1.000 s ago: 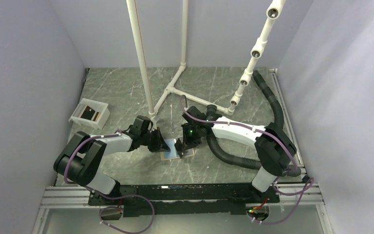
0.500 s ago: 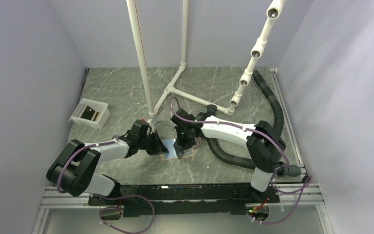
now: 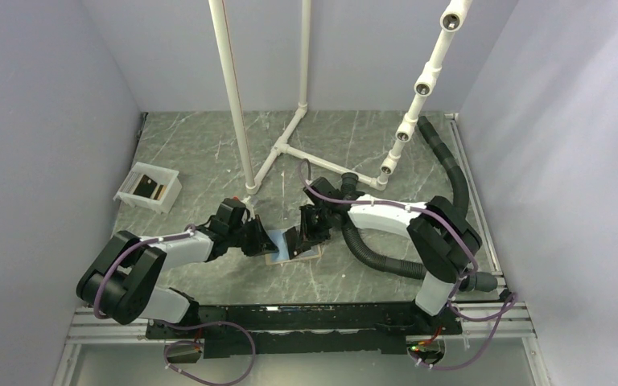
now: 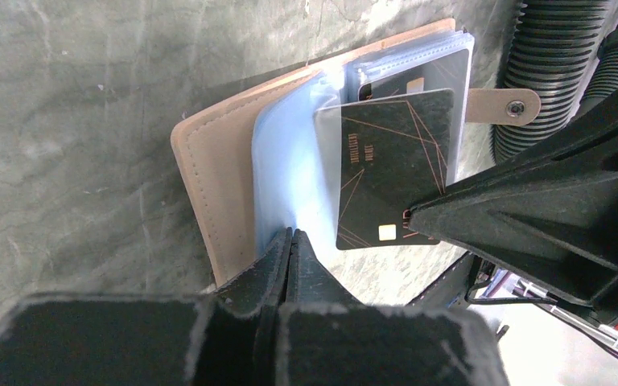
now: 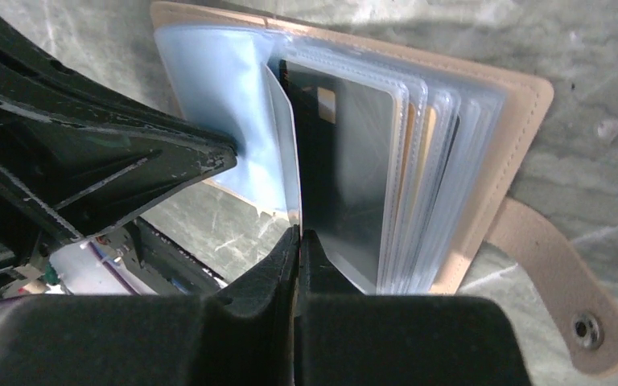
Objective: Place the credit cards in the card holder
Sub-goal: Insert the credit card into the card holder.
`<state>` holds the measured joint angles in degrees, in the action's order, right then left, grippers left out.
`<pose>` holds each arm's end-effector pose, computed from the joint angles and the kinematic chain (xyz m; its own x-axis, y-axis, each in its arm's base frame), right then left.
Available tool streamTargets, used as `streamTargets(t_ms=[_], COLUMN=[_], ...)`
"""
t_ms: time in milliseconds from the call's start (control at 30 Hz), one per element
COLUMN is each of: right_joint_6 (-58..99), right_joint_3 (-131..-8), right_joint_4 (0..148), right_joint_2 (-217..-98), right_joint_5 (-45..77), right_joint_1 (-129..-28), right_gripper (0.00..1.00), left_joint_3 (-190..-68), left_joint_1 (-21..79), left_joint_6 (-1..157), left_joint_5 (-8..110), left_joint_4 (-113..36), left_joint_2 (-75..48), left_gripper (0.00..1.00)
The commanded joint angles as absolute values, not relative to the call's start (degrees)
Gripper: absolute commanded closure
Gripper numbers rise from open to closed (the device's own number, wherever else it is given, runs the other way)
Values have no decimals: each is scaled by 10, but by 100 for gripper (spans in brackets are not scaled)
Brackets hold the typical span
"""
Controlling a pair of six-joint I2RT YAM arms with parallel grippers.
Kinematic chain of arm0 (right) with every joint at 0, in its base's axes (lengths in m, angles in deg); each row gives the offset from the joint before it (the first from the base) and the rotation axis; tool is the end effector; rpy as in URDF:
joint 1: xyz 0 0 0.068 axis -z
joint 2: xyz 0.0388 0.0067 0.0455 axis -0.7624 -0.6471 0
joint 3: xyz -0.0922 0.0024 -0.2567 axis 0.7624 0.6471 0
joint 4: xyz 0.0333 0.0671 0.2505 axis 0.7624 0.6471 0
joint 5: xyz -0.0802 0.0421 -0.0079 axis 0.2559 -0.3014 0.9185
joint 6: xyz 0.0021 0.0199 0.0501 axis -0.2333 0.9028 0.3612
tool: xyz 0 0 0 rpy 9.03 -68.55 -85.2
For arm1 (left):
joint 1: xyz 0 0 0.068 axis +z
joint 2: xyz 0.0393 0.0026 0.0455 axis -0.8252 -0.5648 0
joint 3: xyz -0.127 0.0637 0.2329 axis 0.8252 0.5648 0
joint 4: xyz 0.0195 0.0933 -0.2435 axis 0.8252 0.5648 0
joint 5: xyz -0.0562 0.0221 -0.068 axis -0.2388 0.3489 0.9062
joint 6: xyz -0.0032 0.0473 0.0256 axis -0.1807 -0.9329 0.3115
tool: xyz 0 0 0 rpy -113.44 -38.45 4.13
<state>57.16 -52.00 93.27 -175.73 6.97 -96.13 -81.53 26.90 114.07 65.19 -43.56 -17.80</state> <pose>0.2269 0.2540 0.1657 -0.9805 -0.0723 -0.1828 -0.1597 0.8353 0.5261 0.1987 -0.1244 0.1273 -0.9327 -0.2641 -0.2454 -0.0242 0.7249 -0.6884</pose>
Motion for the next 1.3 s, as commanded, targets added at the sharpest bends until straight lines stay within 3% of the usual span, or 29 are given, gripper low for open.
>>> streamTargets(t_ms=[0, 500, 567, 733, 967, 1133, 1267], right_joint_6=[529, 516, 525, 482, 414, 400, 398], right_joint_3=[-502, -470, -459, -479, -527, -549, -564], right_joint_4=[857, 793, 788, 852, 944, 937, 912], right_joint_2=[-1763, -1786, -1777, -1760, -1746, -1772, -1797], right_joint_5=[36, -5, 2, 53, 101, 88, 70], right_joint_1=[-946, -926, -930, -930, -937, -938, -952], right_gripper=[100, 100, 99, 79, 57, 60, 81], left_joint_3=[-802, -814, -818, -843, -854, -848, -842], left_joint_1=[267, 267, 266, 267, 267, 267, 267], left_joint_6=[1117, 1108, 1112, 1120, 1104, 1103, 1112], left_joint_5=[610, 624, 634, 589, 539, 556, 579], left_joint_4=[-389, -382, -381, -300, -246, -286, -323], left_joint_2=[-187, -181, -172, -105, -92, -141, -171], left_gripper=[100, 100, 96, 69, 61, 67, 84])
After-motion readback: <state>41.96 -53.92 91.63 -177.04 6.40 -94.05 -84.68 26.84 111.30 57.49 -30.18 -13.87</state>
